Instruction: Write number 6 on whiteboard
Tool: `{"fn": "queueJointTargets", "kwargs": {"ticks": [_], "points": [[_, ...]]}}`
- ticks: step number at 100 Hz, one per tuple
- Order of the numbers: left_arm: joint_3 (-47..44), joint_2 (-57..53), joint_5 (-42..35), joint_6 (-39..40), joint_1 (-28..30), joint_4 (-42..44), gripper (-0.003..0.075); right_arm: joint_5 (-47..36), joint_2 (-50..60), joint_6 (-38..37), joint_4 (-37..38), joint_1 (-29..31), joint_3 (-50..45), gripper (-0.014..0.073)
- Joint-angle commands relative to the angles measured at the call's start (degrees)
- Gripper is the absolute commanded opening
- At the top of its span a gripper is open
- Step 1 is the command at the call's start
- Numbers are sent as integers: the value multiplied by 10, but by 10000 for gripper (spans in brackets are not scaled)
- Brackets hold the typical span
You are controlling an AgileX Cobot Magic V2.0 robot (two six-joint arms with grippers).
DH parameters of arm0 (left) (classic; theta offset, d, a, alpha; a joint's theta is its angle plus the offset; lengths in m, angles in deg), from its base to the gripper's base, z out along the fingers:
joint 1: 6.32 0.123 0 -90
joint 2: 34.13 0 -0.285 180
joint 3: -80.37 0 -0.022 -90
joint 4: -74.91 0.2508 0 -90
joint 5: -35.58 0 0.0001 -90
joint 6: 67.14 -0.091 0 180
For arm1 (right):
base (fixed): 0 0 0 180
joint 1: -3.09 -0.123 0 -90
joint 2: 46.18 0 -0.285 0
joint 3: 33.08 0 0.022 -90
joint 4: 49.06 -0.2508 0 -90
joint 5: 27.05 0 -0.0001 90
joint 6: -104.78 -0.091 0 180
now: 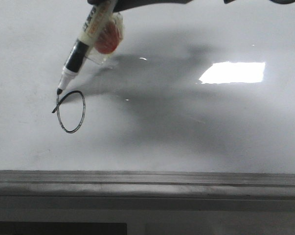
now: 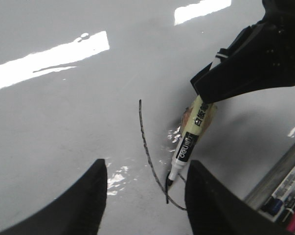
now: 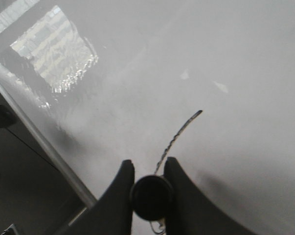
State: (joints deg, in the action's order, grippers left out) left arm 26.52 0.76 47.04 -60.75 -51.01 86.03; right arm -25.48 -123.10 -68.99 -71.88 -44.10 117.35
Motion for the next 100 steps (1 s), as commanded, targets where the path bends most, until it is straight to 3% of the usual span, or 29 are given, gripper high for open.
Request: {"fn": "queueJointTargets", "kwargs": {"ticks": [1,25,57,68,79,100], "points": [[17,18,-40,-2,-33,-20,337,-16,29,9,9,-16,17,-61],[13,108,-53,-2,-156,0,337,-1,30,9,12,-73,17,-61],[13,152,-66,10,-119,5,330,26,30,9,12,-96,17,-61],[13,152,-52,10,-116,2,207,27,30,9,12,-96,17,-61],[13,152,-39,10,-116,-6,-22,34,30,9,12,-96,17,-61],[13,152,-38,10,-116,-20,-19,35,30,9,7,-96,17,-64]]}}
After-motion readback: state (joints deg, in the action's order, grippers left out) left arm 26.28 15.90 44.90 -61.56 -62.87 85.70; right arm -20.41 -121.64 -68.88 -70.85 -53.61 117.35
